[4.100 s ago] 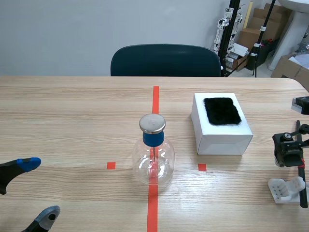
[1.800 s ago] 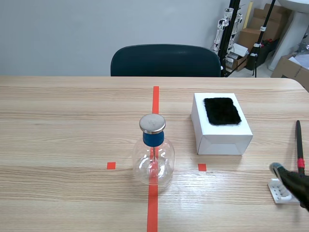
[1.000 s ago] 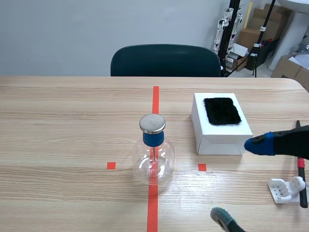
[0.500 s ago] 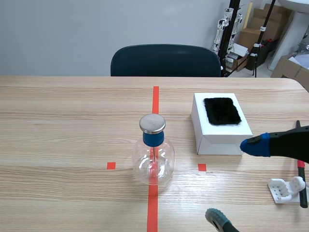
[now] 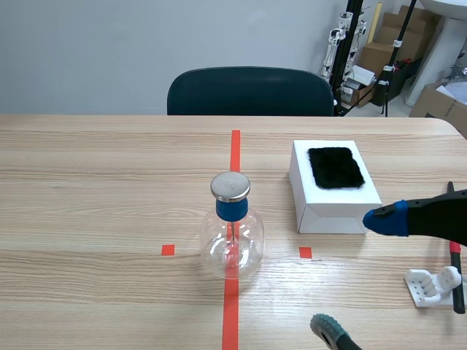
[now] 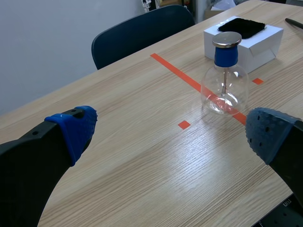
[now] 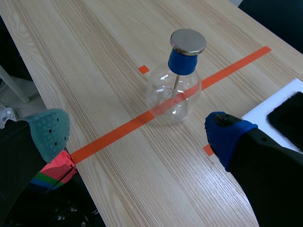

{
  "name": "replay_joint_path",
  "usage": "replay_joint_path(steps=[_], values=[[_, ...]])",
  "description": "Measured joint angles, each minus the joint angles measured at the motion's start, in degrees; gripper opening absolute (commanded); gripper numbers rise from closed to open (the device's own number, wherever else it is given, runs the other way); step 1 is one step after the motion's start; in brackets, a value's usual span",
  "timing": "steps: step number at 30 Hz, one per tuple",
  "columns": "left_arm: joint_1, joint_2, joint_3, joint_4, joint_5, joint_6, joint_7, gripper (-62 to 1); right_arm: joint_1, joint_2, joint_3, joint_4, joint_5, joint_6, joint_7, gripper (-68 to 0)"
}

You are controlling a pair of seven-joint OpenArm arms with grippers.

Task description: Do the electroscope experiment. return to the home posture

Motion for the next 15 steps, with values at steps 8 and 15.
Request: replay_joint_path(steps=[8, 15], values=[[0.0, 0.0, 0.0, 0.0, 0.0, 0.0, 0.0, 1.4, 0.0, 0.0, 0.0, -0.04, 0.02, 0.0, -1.01, -9.3], [0.0, 0.0, 0.0, 0.0, 0.0, 0.0, 0.0, 1.4, 0.0, 0.0, 0.0, -0.04, 0.26, 0.0, -0.98, -9.3]])
